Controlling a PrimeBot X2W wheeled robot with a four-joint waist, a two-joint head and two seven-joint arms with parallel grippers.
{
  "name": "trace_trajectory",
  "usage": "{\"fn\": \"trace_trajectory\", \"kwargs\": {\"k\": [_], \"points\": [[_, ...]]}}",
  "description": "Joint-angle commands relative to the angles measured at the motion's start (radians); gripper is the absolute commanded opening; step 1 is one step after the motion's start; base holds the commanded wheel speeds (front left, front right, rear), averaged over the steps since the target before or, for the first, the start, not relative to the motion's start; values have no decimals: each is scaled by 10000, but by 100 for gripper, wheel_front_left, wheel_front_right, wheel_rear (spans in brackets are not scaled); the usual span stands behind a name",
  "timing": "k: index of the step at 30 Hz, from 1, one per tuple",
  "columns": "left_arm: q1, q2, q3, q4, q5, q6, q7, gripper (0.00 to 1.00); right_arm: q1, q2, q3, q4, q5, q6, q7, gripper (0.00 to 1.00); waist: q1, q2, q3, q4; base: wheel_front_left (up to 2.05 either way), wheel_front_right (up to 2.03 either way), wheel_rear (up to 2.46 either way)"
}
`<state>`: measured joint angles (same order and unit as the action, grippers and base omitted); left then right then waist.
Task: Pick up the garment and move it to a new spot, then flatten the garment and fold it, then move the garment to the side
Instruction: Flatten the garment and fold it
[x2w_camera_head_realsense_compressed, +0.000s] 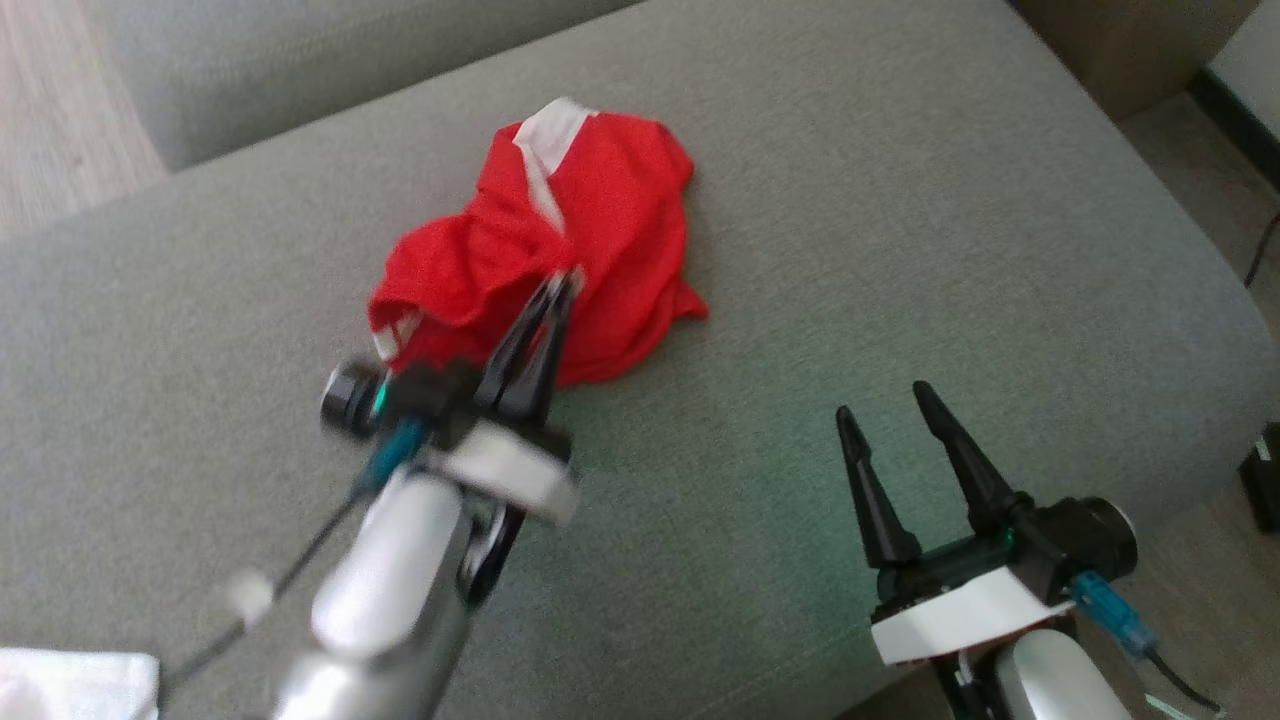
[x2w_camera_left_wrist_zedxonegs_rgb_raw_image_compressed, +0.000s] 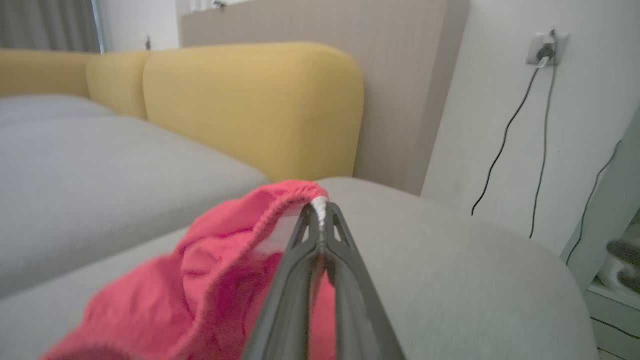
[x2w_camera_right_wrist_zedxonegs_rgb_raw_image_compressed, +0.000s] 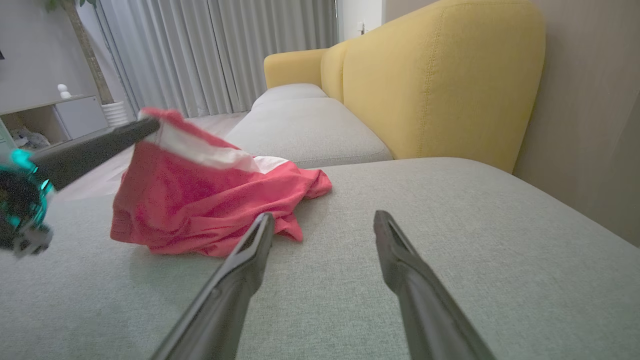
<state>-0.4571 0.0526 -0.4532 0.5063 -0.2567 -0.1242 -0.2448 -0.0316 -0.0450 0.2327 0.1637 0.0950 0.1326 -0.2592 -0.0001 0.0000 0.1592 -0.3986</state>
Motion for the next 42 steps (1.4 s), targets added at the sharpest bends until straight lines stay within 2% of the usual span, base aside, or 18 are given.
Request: {"fn": "trace_trajectory", "kwargs": {"k": [1,4,9,13,17,20,24,27,31,35,37,39,42], "points": [[-1149,112,98,-444,-164,-44,107,0,-129,-53,298,-270,-86,-19,-26,100,1,0,-213,-113,0,0,0],[-2136,217,-607,-906,-1201,-58,705,0,-90,-53,334,-324,-125,-19,-26,100,1,0,-419,-210,0,0,0],[-2569,1216,-1443,-2743,-3266,-62,1696,0,-71,-53,242,-611,-127,-19,-26,100,1,0,-482,-20,0,0,0],[-1172,2236,-1164,-4761,-4673,-30,2079,0,-54,-53,-121,-967,191,-19,-26,100,1,0,-404,471,0,0,0],[891,3400,-551,-6522,-5339,476,2265,0,-92,-53,-493,-1327,365,-19,-26,100,1,0,-254,1249,0,0,0],[2052,4079,-113,-7022,-5589,837,2258,0,-220,-53,-549,-1410,442,-19,-26,100,1,0,-134,1868,0,0,0],[2608,4632,202,-6974,-5755,770,2174,0,-743,-60,-371,-1139,1043,-19,-26,100,1,0,82,2561,0,0,0],[2564,4935,430,-6620,-5677,836,2177,0,-1519,-488,94,-604,1568,-19,-26,100,1,0,279,2922,0,0,0],[2206,5176,561,-6013,-5507,795,2196,0,-2937,-1483,944,698,2540,-19,-26,100,1,0,650,3320,0,0,0],[1620,5171,456,-5446,-5245,679,2186,0,-4662,-2365,2015,2469,3545,-19,19,100,1,0,1122,3755,0,0,0],[1464,5120,409,-5329,-5203,633,2163,0,-5086,-2502,2351,2840,3907,-19,124,100,1,0,1232,3861,0,0,0],[1150,4971,299,-5118,-5159,547,2133,0,-5833,-2793,3205,3372,4745,-19,671,100,1,0,1434,4114,0,0,0],[730,4790,72,-4787,-4993,428,2077,0,-6745,-3438,4837,3473,6211,-19,1785,100,1,0,1621,4462,0,0,0]]}}
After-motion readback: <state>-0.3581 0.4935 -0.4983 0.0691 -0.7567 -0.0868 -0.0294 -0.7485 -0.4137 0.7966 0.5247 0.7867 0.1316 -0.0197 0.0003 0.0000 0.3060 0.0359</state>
